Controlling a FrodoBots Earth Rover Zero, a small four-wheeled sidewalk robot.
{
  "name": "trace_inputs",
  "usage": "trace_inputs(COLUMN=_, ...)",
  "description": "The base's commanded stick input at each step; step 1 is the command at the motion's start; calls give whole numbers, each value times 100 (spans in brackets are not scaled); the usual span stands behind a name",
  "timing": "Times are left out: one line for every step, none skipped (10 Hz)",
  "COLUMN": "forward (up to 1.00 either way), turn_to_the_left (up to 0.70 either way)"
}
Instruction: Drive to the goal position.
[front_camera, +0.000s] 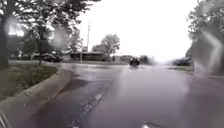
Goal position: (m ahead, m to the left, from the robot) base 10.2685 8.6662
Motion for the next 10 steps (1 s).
trace_inputs(forward=50, turn_to_the_left=-1)
trace_inputs(forward=50, turn_to_the_left=-1)
trace_inputs(forward=50, turn_to_the_left=-1)
trace_inputs(forward=50, turn_to_the_left=-1)
trace_inputs(forward=50, turn_to_the_left=-1)
trace_inputs(forward=50, turn_to_the_left=-1)
trace_inputs(forward=50, turn_to_the_left=-1)
trace_inputs(forward=50, turn_to_the_left=-1)
trace_inputs(forward=50, turn_to_the_left=-1)
trace_inputs(forward=50, turn_to_the_left=-1)
